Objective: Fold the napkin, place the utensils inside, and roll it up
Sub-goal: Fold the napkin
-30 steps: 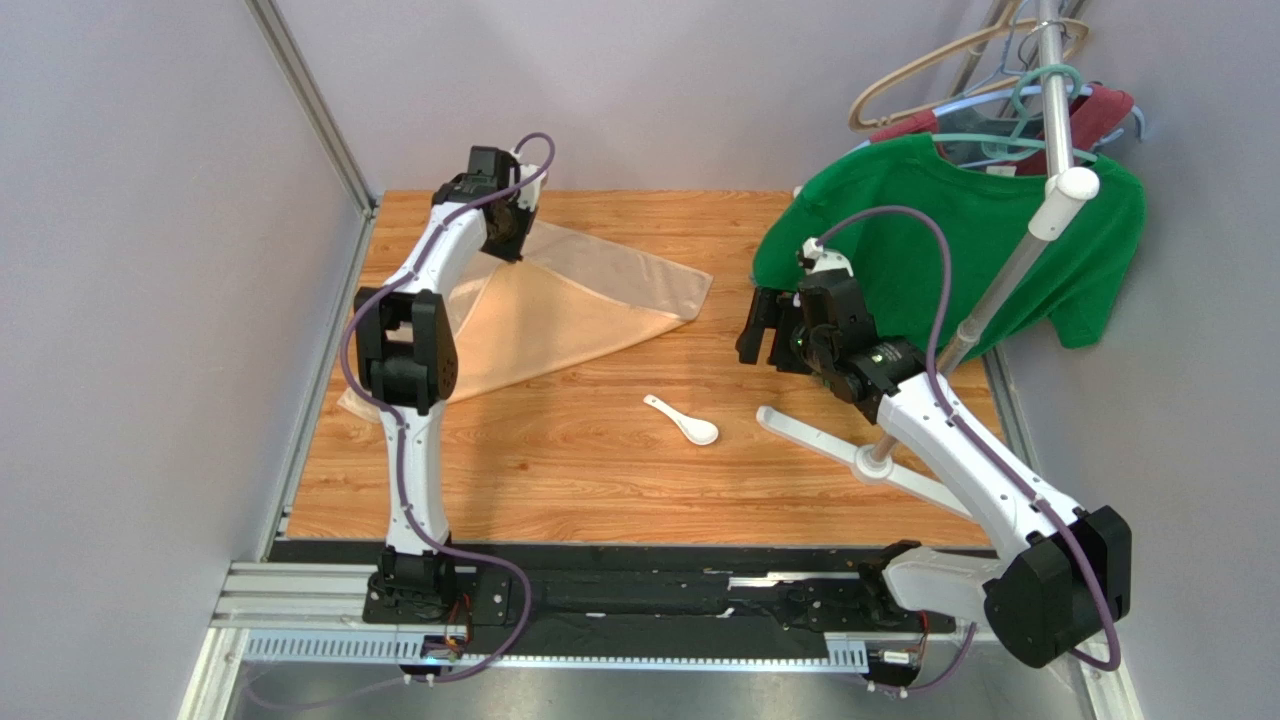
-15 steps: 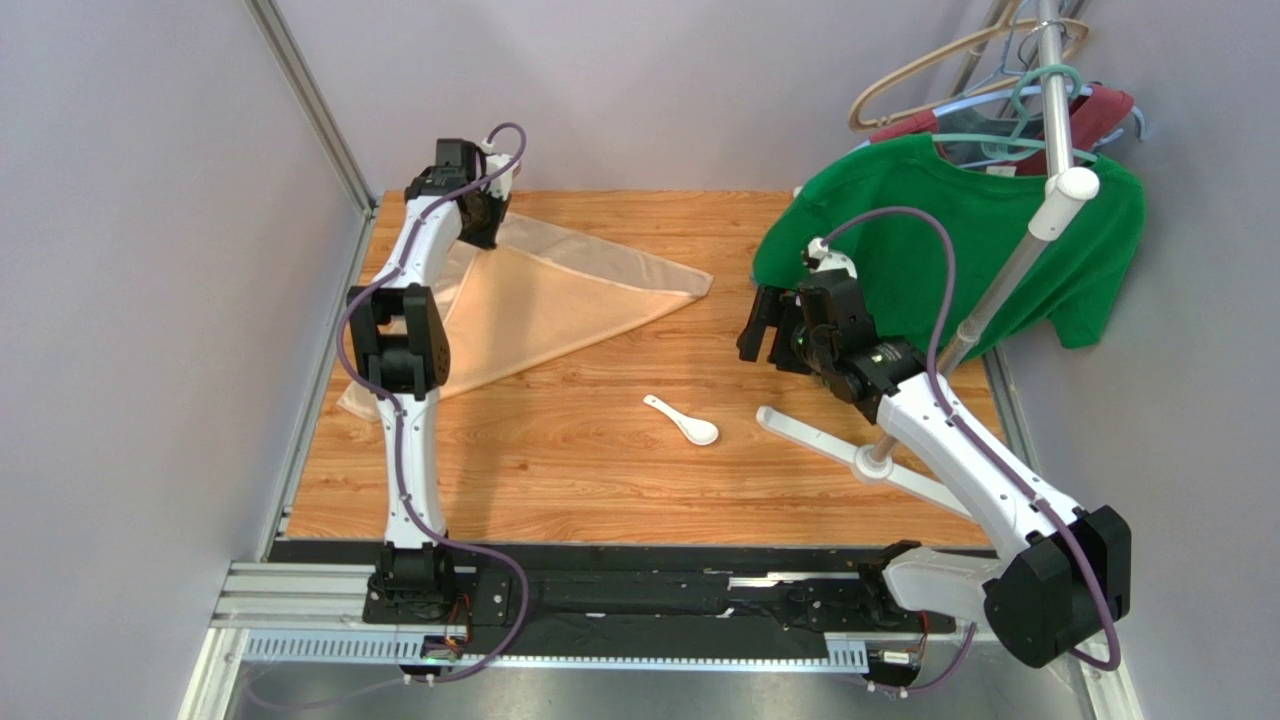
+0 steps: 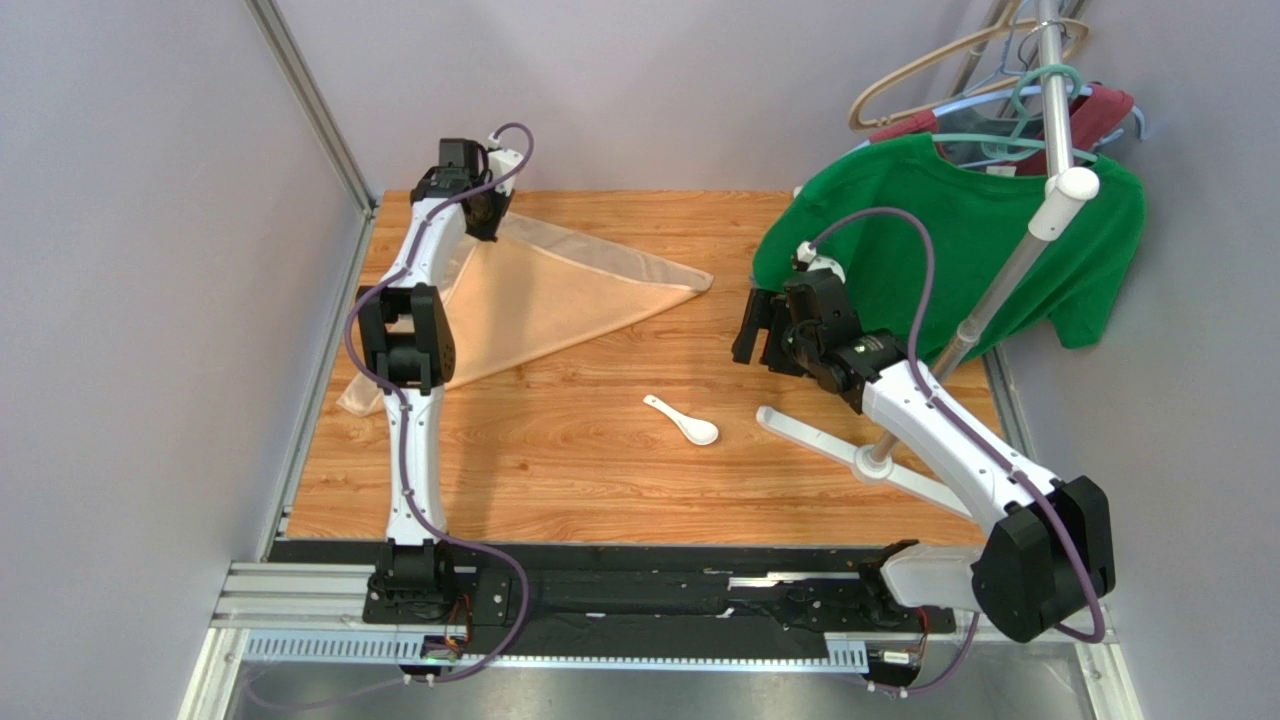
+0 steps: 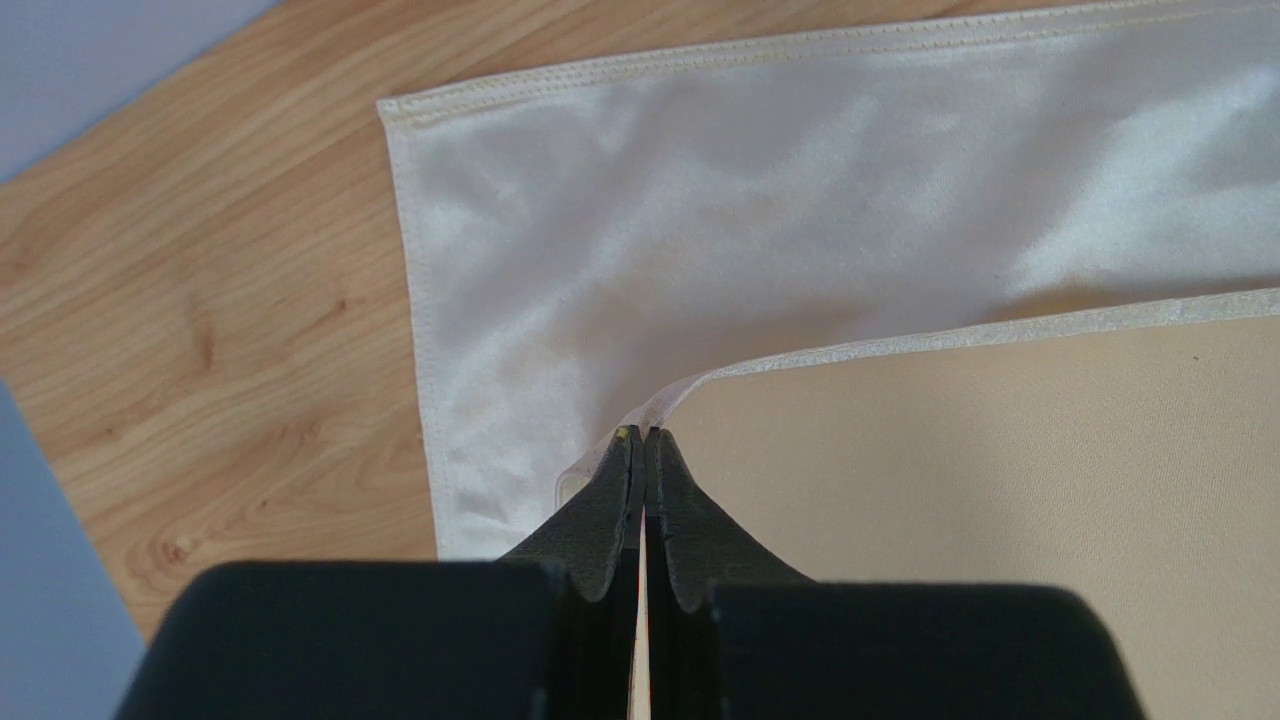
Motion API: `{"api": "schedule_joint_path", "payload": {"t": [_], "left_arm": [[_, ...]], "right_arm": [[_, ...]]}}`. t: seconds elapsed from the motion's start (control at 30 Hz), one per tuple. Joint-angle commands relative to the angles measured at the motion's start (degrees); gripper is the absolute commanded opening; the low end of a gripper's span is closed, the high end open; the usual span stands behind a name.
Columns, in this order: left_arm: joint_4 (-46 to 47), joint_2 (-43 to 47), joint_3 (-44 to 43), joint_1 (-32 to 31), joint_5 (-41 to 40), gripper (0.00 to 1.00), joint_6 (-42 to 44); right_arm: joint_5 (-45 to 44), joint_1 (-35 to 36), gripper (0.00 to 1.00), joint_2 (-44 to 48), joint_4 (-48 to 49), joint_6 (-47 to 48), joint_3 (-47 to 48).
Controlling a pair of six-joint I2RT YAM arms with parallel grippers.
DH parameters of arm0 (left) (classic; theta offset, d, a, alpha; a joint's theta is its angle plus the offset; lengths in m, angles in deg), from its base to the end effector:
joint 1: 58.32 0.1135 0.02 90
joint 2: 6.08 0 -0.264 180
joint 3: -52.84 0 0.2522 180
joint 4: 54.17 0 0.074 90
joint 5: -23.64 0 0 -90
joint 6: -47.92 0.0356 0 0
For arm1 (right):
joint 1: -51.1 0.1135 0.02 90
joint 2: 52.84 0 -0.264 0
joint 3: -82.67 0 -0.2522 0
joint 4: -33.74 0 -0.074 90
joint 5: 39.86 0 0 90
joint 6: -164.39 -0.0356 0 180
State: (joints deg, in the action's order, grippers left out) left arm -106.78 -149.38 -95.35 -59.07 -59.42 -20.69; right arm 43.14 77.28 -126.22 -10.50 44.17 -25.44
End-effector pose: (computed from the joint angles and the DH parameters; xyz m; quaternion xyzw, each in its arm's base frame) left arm 0.5564 -0.0116 0.2119 0.2002 0.9095 0.0090 0.3643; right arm 0.2468 0.1165 0.2816 0.0556 0.9232 0.1279 0.3582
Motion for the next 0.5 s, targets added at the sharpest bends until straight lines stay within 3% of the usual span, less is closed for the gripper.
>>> {"api": "schedule_joint_path", "payload": {"t": [0.0, 0.47], "left_arm": [[5.62, -0.13, -2.94, 0.4, -0.18, 0.0, 3.04], [11.51, -4.35, -6.63, 0.4, -1.4, 0.0, 5.42]], "right_arm": [[0.32, -0.16, 0.86, -1.93, 2.71, -0.72, 2.07], [2.34, -0.07, 0.85, -8.09, 4.11, -1.42, 4.1]]}}
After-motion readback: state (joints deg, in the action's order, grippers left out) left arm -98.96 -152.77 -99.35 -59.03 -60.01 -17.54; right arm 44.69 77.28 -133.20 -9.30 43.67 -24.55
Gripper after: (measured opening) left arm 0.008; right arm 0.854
